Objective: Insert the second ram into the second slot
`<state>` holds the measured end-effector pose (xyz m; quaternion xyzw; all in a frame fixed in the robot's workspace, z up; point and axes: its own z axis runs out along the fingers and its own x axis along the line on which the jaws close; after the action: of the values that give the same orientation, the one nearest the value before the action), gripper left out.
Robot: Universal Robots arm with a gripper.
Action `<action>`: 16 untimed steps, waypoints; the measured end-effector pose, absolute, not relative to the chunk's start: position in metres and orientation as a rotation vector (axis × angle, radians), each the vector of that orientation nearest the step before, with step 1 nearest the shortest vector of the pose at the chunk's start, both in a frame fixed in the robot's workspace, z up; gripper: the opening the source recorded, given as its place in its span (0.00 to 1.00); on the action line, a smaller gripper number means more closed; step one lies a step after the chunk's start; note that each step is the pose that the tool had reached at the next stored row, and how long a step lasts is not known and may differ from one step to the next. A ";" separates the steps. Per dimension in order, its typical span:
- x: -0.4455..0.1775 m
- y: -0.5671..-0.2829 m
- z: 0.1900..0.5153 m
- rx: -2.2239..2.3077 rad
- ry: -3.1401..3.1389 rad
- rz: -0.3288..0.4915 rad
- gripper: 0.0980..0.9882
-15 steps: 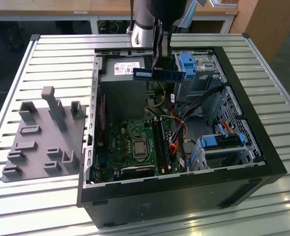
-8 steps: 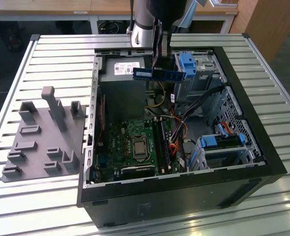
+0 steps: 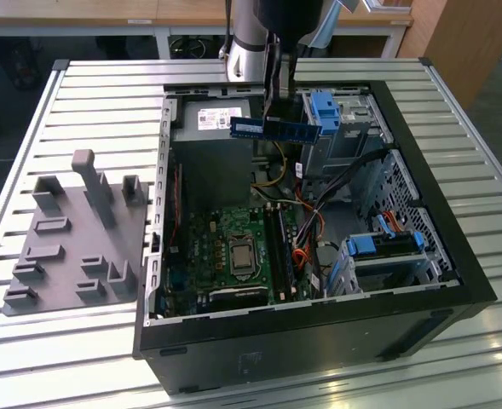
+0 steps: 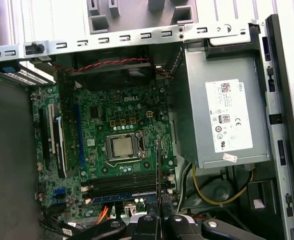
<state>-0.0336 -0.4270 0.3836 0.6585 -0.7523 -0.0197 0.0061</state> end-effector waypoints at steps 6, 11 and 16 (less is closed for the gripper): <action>-0.034 -0.427 0.384 2.048 -2.366 -0.062 0.04; -0.034 -0.427 0.384 2.037 -2.375 -0.062 0.04; -0.034 -0.427 0.384 2.018 -2.392 -0.062 0.04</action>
<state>-0.0335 -0.4270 0.3836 0.6446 -0.7642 -0.0199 0.0057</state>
